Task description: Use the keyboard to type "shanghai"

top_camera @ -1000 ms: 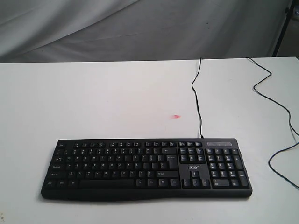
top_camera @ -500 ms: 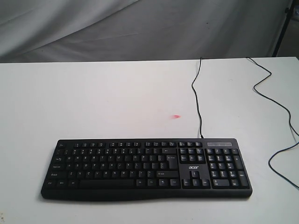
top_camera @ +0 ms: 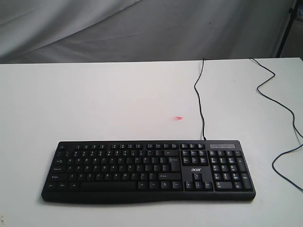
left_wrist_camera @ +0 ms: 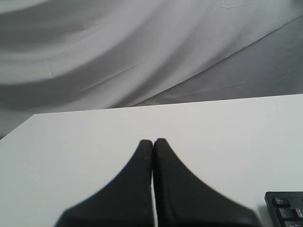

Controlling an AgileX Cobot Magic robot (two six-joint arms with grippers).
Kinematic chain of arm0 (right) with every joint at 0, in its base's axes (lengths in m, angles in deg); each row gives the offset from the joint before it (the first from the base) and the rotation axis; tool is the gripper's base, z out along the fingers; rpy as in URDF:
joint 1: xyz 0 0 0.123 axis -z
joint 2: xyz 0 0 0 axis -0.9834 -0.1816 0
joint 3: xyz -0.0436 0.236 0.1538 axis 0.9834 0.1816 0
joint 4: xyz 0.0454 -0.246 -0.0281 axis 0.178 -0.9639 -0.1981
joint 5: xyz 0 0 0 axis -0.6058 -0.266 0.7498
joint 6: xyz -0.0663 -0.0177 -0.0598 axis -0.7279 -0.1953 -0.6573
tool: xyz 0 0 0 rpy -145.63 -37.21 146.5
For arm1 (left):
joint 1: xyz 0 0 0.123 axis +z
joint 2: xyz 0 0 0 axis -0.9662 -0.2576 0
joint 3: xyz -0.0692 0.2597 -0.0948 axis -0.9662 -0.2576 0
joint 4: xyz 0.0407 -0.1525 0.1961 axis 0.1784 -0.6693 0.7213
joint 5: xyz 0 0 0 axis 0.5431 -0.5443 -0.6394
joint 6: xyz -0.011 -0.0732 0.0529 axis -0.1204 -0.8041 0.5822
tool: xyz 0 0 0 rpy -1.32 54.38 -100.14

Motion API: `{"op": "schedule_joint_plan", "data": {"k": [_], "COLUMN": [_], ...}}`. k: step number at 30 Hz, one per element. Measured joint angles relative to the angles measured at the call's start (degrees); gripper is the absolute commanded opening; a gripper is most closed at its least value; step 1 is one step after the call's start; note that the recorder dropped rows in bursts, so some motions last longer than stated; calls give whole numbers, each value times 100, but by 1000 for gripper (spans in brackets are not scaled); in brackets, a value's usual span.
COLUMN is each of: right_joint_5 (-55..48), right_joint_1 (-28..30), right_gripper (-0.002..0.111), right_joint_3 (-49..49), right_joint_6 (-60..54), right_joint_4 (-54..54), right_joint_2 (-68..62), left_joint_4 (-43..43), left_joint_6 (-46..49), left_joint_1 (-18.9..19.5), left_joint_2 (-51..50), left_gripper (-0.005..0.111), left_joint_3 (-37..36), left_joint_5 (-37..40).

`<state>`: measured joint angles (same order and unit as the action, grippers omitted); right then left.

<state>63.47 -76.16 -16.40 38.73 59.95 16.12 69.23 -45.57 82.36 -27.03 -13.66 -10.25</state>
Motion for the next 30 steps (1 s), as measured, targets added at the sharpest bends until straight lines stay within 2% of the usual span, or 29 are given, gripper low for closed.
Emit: {"op": "schedule_joint_plan", "data": {"k": [8,13,21,30], "right_joint_5": [207,207,195,-10], "right_joint_1": [0,0,0,0], "right_gripper": [0,0,0,0], "right_joint_3": [1104,1516,1732,1732], "right_joint_6": [328,437,586,586], "right_joint_4": [0,0,-35,-673], "right_joint_2": [788,842,842,842], "left_joint_4": [0,0,0,0], "left_joint_6": [0,0,0,0], "left_joint_1": [0,0,0,0], "left_joint_2": [0,0,0,0], "left_gripper": [1,1,1,1], "left_joint_3": [0,0,0,0], "left_joint_5": [0,0,0,0]}}
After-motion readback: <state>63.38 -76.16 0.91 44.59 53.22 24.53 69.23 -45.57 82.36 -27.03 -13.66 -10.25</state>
